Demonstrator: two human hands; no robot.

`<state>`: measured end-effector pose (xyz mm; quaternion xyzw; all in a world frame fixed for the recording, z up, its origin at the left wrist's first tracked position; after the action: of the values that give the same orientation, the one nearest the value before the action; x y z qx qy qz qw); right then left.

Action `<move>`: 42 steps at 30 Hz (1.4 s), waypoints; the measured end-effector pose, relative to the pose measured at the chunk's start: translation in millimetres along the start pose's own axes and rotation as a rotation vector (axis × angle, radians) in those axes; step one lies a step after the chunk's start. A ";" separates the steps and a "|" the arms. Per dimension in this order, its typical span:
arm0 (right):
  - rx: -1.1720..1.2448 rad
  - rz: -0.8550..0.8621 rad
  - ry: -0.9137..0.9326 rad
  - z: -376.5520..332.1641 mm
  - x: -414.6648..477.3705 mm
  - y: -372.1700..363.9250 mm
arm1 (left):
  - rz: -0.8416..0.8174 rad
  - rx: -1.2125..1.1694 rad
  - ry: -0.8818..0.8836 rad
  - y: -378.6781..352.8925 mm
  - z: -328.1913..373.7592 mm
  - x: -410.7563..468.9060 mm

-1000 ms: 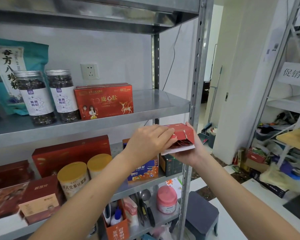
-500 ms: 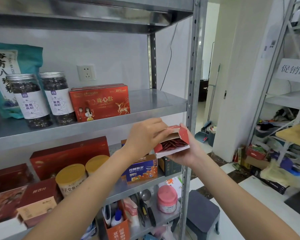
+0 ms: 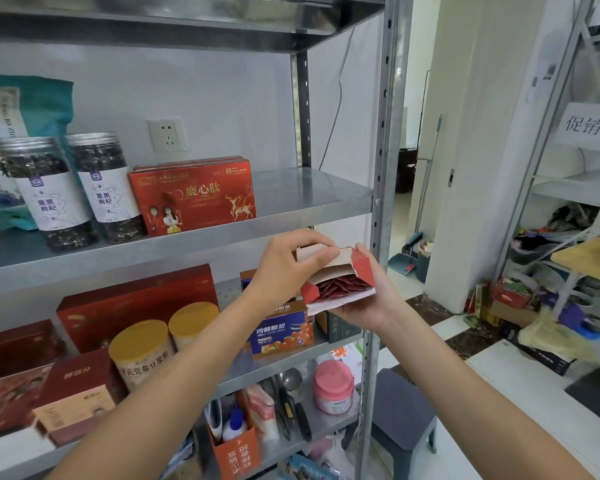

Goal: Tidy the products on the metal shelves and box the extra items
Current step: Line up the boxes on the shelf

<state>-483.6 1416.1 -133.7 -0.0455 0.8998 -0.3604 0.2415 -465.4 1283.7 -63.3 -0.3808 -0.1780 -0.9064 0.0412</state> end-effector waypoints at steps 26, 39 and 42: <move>0.142 0.070 0.000 -8.9 6.0 7.9 | -0.007 0.121 -0.323 -10.3 -14.6 -26.1; 0.074 -0.009 0.194 -7.4 5.7 7.7 | 0.059 -0.288 0.298 1.0 -17.6 -22.8; 0.043 -0.017 0.242 -10.6 3.0 10.4 | 0.021 -0.051 0.030 3.6 -14.2 -24.1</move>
<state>-490.2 1429.6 -135.2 -0.0041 0.9139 -0.3848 0.1289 -457.2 1273.9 -88.4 -0.3699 -0.1504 -0.9158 0.0435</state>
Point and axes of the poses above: each hand's wrist, its own x-axis towards the middle knuckle, its own y-axis out of the back of the hand, z = x × y, the point moved 3 cm from there along x, towards the middle knuckle, and after that the axes turned 14 degrees about z, right-handed, at the moved point
